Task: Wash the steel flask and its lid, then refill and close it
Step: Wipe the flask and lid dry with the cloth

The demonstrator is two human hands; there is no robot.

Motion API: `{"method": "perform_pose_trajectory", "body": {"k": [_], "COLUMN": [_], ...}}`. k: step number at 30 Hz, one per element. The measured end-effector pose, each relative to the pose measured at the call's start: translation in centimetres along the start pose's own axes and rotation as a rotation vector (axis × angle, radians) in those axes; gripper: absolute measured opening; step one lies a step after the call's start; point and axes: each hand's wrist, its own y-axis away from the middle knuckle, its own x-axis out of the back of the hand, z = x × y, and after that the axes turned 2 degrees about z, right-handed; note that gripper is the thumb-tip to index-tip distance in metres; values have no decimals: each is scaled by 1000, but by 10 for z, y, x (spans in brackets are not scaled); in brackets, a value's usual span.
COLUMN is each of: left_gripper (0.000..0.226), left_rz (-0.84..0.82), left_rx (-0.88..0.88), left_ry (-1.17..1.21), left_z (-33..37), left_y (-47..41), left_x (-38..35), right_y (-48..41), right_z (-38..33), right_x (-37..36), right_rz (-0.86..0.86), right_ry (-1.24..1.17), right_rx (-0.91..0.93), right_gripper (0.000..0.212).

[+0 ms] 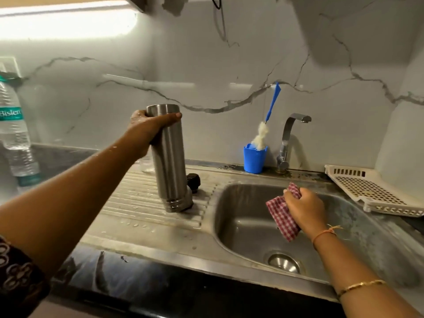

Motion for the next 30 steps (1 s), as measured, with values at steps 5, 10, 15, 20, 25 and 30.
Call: {"method": "perform_pose_trajectory", "body": {"k": [5,10,15,20,25,30], "left_gripper": [88,79,79,78,80,97], "left_rz": [81,113,163,137,114,120], "left_rx": [38,43,37,-2,-52,-78], "left_ry": [-71,-36,-15,-82,-177,-234], "left_z": [-16,-38,-50,-57,-61,-64], "left_y": [-30,-54,-77,-89,-88,-82], "left_x": [35,52,52,45,37,34], "right_y": [-1,-4,-10,-12,-11,-10], "right_z": [-1,-3,0,3,2,2], "right_x": [-4,-10,-10,-8,-8,-6], "right_rz": [16,12,16,-1,-23,-15], "right_ry": [44,109,144,144,136,127], "right_rx": [33,99,136,130,133,124], "right_gripper": [29,30,30,30,30,29]}}
